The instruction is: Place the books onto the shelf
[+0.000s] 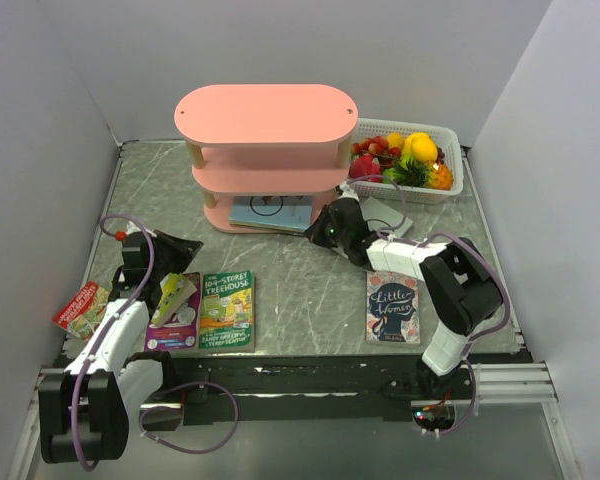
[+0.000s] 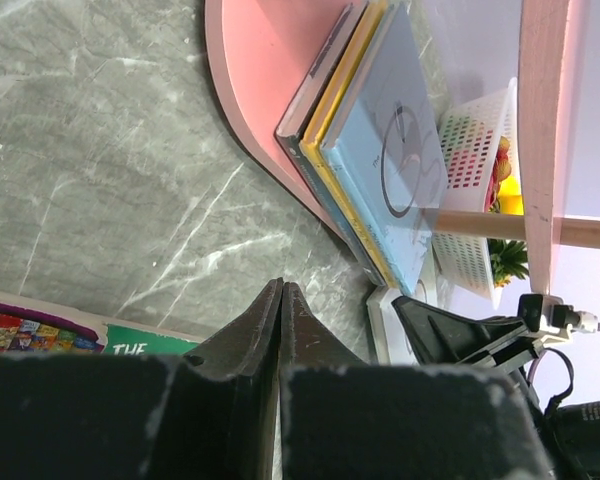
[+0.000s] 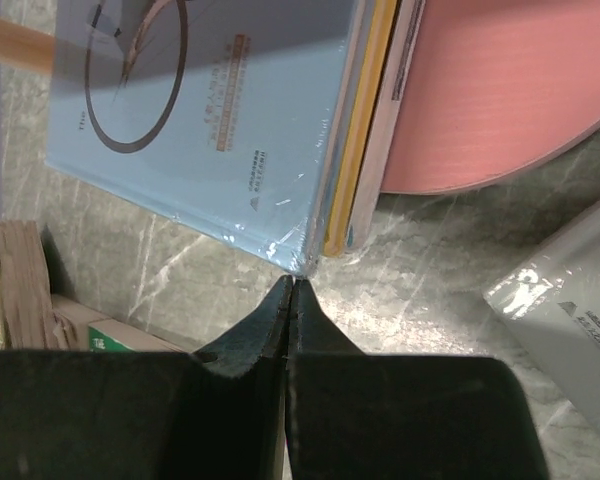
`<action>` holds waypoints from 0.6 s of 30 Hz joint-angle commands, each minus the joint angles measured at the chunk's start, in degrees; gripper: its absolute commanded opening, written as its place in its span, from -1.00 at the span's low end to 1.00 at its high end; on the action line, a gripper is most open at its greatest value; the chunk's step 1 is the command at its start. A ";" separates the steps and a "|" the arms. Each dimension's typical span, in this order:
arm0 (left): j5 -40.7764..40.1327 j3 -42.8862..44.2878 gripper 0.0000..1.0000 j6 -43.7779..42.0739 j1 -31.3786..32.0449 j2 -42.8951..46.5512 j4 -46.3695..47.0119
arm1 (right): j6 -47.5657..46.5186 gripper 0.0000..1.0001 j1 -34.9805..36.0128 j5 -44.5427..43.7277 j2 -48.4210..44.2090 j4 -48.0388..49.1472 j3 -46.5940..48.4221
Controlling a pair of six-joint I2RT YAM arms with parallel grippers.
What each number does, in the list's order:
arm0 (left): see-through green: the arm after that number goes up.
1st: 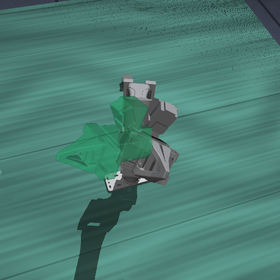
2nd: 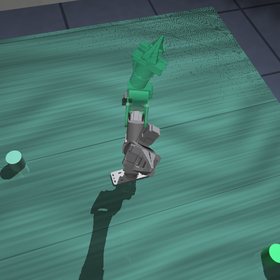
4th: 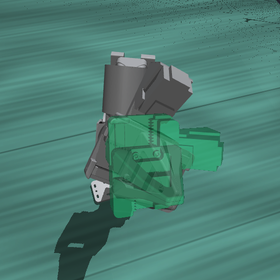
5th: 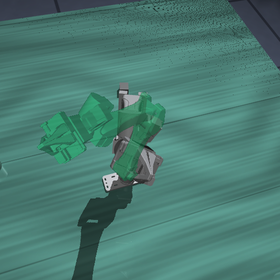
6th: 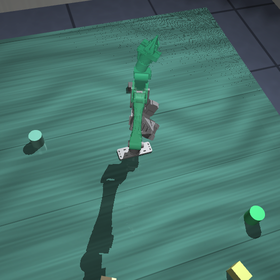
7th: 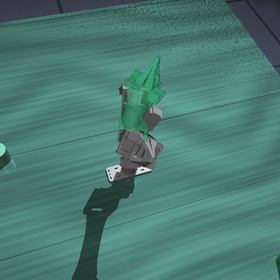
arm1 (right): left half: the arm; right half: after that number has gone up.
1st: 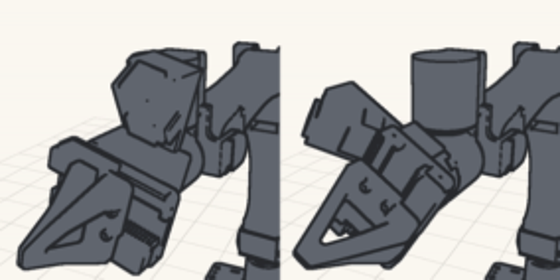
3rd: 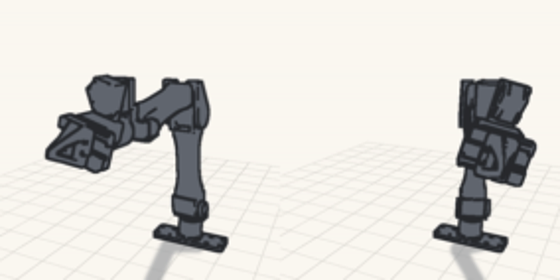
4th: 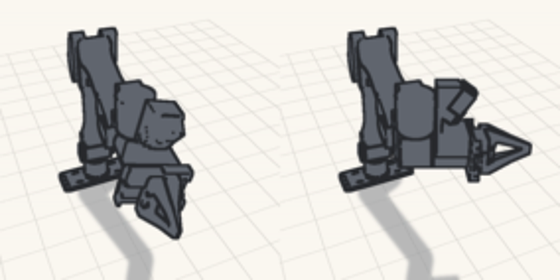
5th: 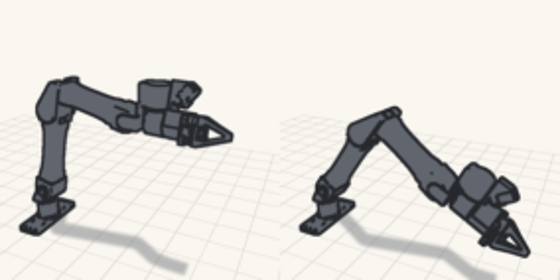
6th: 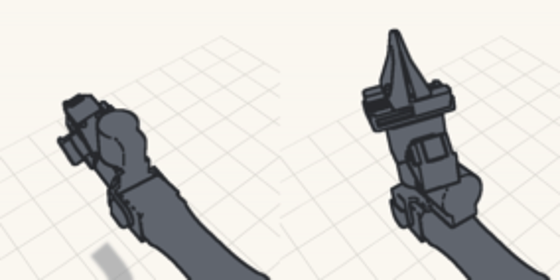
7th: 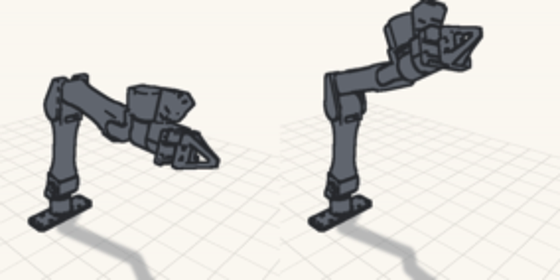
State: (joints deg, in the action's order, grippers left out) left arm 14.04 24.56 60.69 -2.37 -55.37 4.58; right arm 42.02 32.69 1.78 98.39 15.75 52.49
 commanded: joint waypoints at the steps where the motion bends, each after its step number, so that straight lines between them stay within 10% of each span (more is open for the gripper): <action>1: 0.11 0.23 -0.84 -1.36 0.00 2.90 -1.41 | -2.99 -1.00 3.08 -3.36 -7.48 2.19 -3.88; 6: 1.16 1.63 -0.78 -3.29 0.09 3.17 -4.40 | -4.49 -0.98 7.04 -2.07 -16.11 -2.29 -9.07; 10: 3.36 0.06 -0.57 -2.86 0.44 5.97 -6.06 | -5.28 0.09 8.52 11.91 -15.86 -2.04 -11.27; 18: -16.56 0.06 -0.47 1.70 7.82 8.01 -23.46 | -1.42 0.89 18.19 20.27 -2.62 2.96 -6.62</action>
State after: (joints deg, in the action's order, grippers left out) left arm 7.66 24.40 59.27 3.40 -47.40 -8.60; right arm 38.33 46.63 15.97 88.60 15.33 41.52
